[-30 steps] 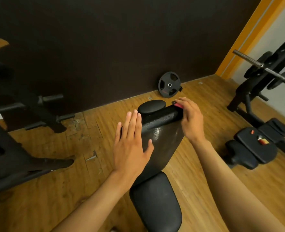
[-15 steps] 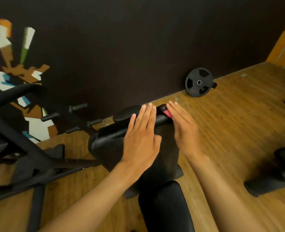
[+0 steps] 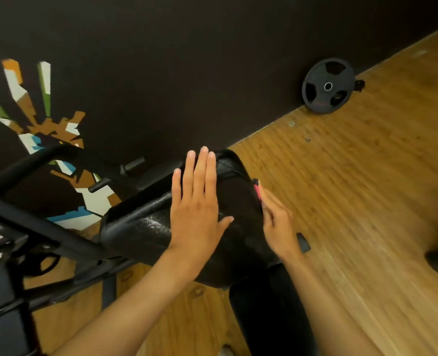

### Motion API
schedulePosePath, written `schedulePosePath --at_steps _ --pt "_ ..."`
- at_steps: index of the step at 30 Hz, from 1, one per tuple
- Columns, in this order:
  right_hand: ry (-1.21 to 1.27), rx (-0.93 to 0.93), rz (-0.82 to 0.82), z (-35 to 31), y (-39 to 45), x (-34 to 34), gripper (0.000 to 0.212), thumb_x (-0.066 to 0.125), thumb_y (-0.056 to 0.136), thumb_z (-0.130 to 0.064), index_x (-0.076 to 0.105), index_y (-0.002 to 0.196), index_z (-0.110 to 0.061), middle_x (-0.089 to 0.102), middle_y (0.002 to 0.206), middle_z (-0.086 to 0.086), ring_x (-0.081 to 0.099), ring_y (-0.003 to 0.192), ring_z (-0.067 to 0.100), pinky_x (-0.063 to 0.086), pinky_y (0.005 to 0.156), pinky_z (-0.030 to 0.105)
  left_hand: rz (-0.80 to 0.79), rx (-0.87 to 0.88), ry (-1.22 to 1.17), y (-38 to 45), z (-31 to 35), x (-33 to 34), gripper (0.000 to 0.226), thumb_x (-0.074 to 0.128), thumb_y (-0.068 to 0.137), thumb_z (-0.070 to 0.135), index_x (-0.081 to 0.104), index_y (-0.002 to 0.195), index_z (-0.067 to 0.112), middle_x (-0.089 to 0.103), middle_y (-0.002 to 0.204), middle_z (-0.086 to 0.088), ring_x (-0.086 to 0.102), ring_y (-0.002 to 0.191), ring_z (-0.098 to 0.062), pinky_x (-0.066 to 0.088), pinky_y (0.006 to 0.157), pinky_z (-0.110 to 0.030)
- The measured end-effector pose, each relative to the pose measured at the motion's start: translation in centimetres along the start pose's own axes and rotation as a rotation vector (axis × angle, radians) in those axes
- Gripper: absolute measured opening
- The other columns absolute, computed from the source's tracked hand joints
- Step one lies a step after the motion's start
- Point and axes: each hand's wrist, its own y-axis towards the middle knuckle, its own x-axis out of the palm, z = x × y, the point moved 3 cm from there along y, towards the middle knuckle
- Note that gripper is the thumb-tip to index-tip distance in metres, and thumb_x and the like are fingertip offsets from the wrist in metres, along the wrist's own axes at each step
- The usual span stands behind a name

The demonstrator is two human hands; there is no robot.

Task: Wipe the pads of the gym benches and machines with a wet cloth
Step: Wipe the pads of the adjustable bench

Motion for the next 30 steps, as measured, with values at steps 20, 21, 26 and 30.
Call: schedulePosePath --at_steps 20,21,26,30 --pt "0.084 -0.131 0.020 2.0 -0.9 2.0 0.059 0.045 0.101 0.009 0.035 0.156 -0.007 0.037 0.162 0.003 0.033 0.150 0.010 0.030 0.122 0.029 0.060 0.112 0.330 -1.1 5.9 4.5 0.137 0.089 0.071 0.044 -0.007 0.164 0.014 -0.025 0.168 -0.008 -0.024 0.155 -0.029 -0.014 0.126 -0.045" --pt "0.074 -0.108 0.008 3.3 -1.5 2.4 0.059 0.046 0.101 0.008 0.036 0.156 -0.010 0.037 0.162 0.001 0.034 0.150 0.009 0.031 0.122 0.029 0.067 0.111 0.355 -1.2 5.8 5.0 0.134 0.088 0.072 0.042 -0.006 0.164 0.015 -0.025 0.169 -0.008 -0.025 0.155 -0.029 -0.013 0.126 -0.045" --pt "-0.008 0.221 -0.074 13.6 -6.1 3.6 0.072 0.051 0.093 0.018 0.042 0.153 -0.022 0.043 0.156 -0.008 0.046 0.144 0.016 0.025 0.120 0.015 0.100 0.122 0.465 -1.0 5.3 6.1 0.126 0.084 0.078 0.044 -0.003 0.165 0.015 -0.024 0.169 -0.007 -0.026 0.154 -0.032 -0.014 0.124 -0.048" --pt "0.039 0.096 0.027 10.2 -4.2 4.2 0.069 0.049 0.095 0.018 0.040 0.155 -0.014 0.040 0.160 -0.002 0.039 0.147 0.012 0.026 0.122 0.022 0.103 0.129 0.495 -1.1 5.3 6.5 0.128 0.083 0.079 0.049 -0.006 0.164 0.013 -0.027 0.168 -0.006 -0.029 0.153 -0.032 -0.017 0.124 -0.049"
